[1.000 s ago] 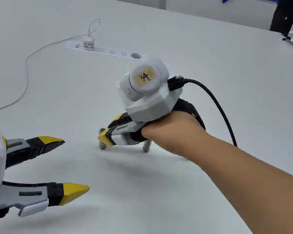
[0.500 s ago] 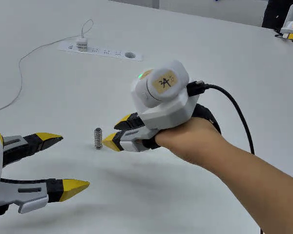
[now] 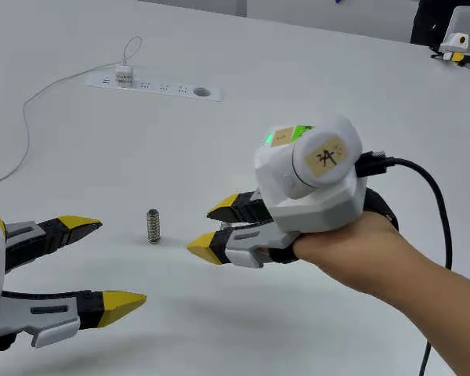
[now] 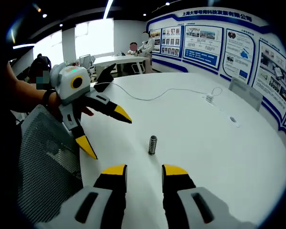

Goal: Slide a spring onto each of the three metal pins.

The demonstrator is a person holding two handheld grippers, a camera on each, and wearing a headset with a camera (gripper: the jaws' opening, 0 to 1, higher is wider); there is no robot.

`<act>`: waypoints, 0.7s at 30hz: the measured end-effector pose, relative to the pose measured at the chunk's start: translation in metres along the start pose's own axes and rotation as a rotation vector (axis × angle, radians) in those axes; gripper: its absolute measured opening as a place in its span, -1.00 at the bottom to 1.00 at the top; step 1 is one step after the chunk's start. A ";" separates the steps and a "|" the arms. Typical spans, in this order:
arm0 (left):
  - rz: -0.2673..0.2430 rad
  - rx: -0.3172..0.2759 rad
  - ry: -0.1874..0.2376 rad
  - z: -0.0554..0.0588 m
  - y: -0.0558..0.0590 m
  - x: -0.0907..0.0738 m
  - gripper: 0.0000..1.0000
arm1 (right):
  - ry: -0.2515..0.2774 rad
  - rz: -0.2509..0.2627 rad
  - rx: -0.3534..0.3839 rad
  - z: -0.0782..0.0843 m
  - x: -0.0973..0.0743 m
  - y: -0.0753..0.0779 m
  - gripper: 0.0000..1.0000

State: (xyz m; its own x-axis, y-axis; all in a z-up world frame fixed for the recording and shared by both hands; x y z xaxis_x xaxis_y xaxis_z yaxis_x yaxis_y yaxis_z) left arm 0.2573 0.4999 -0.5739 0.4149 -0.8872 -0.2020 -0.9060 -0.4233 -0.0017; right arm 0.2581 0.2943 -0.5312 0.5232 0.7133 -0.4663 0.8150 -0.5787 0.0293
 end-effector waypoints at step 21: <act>0.014 0.002 -0.007 -0.001 0.000 0.002 0.42 | 0.034 0.086 0.070 0.029 -0.053 -0.002 -0.30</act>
State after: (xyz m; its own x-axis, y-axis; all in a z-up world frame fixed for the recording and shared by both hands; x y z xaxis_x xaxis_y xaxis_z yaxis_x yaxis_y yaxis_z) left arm 0.2588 0.4978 -0.5739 0.4014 -0.8917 -0.2092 -0.9119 -0.4104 -0.0003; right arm 0.2211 0.2459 -0.5325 0.5996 0.6722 -0.4343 0.7479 -0.6638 0.0051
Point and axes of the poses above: the centre of the closed fingertips' face, and the gripper's own axes: x roughly forward along the fingers, y roughly to its right, z roughly out of its underside, the point moved 9 cm from there along -x, roughly backward along the fingers, and after that the axes turned 11 degrees about y, right-handed, at the moved point
